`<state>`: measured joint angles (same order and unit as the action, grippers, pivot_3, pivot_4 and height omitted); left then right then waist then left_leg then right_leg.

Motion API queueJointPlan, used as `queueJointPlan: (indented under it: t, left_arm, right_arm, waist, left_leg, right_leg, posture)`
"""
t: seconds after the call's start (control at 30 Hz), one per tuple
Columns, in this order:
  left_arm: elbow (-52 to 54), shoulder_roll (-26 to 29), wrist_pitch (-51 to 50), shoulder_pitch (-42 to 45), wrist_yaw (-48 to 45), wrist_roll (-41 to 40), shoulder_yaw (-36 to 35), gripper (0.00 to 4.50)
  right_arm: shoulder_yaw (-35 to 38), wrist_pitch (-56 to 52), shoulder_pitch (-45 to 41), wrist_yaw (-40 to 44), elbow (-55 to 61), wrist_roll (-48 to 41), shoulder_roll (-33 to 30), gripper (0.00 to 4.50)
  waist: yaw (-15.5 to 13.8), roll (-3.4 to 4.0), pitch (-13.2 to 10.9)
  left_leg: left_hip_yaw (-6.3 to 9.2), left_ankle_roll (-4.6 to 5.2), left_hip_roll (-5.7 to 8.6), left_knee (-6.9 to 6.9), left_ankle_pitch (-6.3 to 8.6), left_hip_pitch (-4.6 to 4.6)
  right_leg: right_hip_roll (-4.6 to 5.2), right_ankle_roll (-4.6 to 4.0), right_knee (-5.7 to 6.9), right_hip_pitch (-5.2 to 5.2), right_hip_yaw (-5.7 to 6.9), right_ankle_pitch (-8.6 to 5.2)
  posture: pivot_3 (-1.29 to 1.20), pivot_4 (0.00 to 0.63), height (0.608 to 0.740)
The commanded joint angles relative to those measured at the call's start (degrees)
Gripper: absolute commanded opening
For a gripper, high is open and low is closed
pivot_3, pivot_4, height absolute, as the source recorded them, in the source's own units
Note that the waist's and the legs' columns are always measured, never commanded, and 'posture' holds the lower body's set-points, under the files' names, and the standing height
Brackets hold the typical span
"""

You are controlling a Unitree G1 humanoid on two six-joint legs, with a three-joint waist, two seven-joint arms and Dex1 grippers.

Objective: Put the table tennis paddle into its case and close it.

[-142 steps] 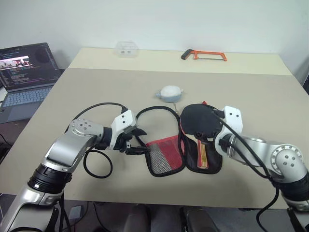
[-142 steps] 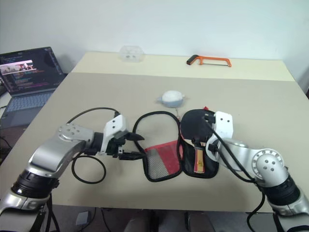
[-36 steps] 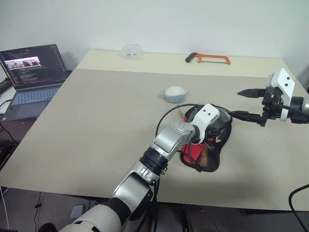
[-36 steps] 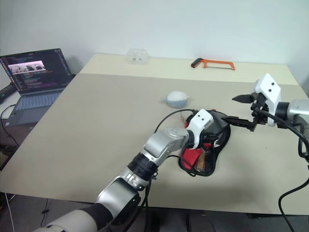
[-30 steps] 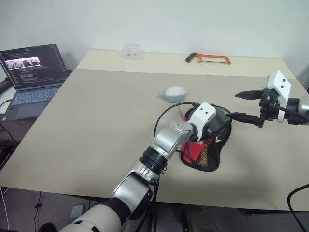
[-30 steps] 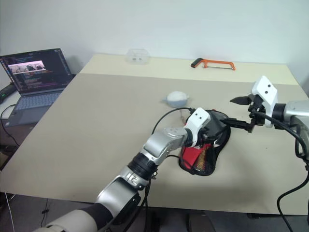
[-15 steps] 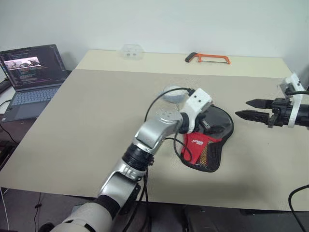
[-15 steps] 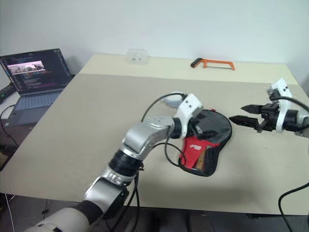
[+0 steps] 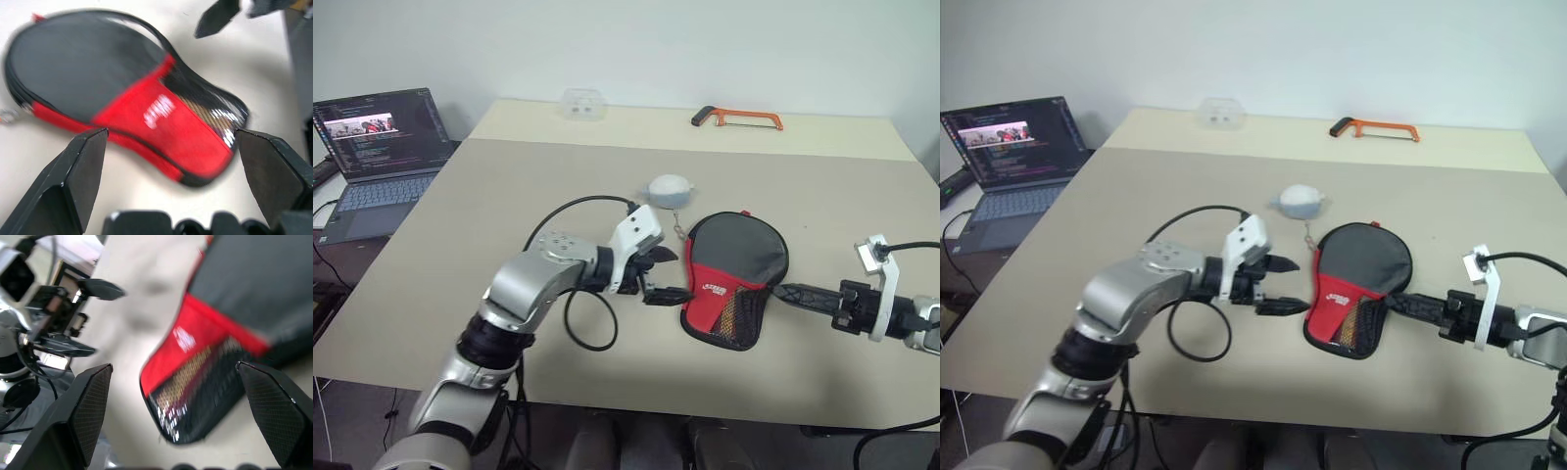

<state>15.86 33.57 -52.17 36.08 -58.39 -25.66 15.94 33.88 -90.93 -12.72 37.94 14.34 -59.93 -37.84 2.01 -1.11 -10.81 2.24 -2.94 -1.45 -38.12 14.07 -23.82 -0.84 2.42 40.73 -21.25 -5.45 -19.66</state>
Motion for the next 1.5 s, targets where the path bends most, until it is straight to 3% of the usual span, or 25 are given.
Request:
queueJointPlan:
  t: [0.03, 0.4, 0.7, 1.23, 1.33, 1.5]
  left_arm:
    - [3.62, 3.67, 1.22, -1.54, -4.29, -4.56, -5.16, 4.48]
    - [5.63, 18.92, 4.6, -12.63, -12.97, -9.21, -13.11, 4.48]
    - [7.45, 18.29, 3.06, -14.47, -7.73, -10.68, -14.26, 4.48]
    - [8.41, 18.7, 2.37, -15.63, -4.1, -11.97, -15.23, 4.48]
    - [8.02, 18.63, 2.68, -15.2, -4.09, -11.7, -14.82, 4.5]
    - [7.55, 18.39, 3.25, -14.74, -4.09, -11.18, -14.17, 4.5]
  right_arm:
    - [1.7, -1.56, 1.34, -2.29, 1.14, -2.61, 1.23, 4.5]
    - [-3.47, 1.08, 1.73, -8.11, -5.69, 1.85, 6.84, 4.5]
    - [-9.48, 5.32, -2.63, -10.28, -10.86, 4.28, 15.33, 4.5]
    - [-14.36, 10.5, -4.7, -12.56, -15.06, 7.64, 20.29, 4.5]
    - [-15.35, 11.12, -4.41, -12.69, -15.89, 8.68, 19.93, 3.93]
    - [-16.97, 11.36, -3.86, -11.72, -15.28, 9.13, 19.43, 2.14]
  waist:
    - [0.02, 0.0, 0.0]
    - [0.46, -0.02, 0.0]
    - [3.02, -0.48, 0.27]
    - [4.49, -0.81, 0.47]
    - [4.53, -0.81, 0.46]
    - [4.52, -0.81, 0.46]
  left_leg:
    - [0.0, 0.0, 0.0, 0.01, 0.0, 0.0]
    - [-0.06, 0.01, -0.03, 0.11, 0.01, 0.0]
    - [-0.1, 0.02, -0.23, 0.16, 0.01, 0.2]
    - [-0.45, 0.01, -0.52, 0.31, 0.02, 1.06]
    - [-0.56, 0.0, -0.78, 0.31, 0.03, 1.07]
    - [-0.73, -0.02, -1.14, 0.44, 0.04, 1.01]
  right_leg:
    - [-0.01, 0.0, 0.0, -0.02, -0.01, 0.0]
    - [-0.02, 0.0, -0.09, -0.07, -0.04, -0.01]
    - [-0.14, -0.07, -0.11, 0.03, -0.11, 0.04]
    - [-0.7, -0.18, -0.11, 0.53, -0.56, 0.09]
    - [-0.97, -0.2, -0.14, 0.51, -0.64, 0.11]
    - [-1.09, -0.26, -0.27, 0.38, -0.71, 0.13]
  posture:
    - [0.0, 0.15, 0.74]
    - [0.0, 0.15, 0.74]
    - [0.0, 0.15, 0.74]
    - [0.0, 0.15, 0.74]
    - [0.0, 0.15, 0.74]
    - [0.0, 0.15, 0.74]
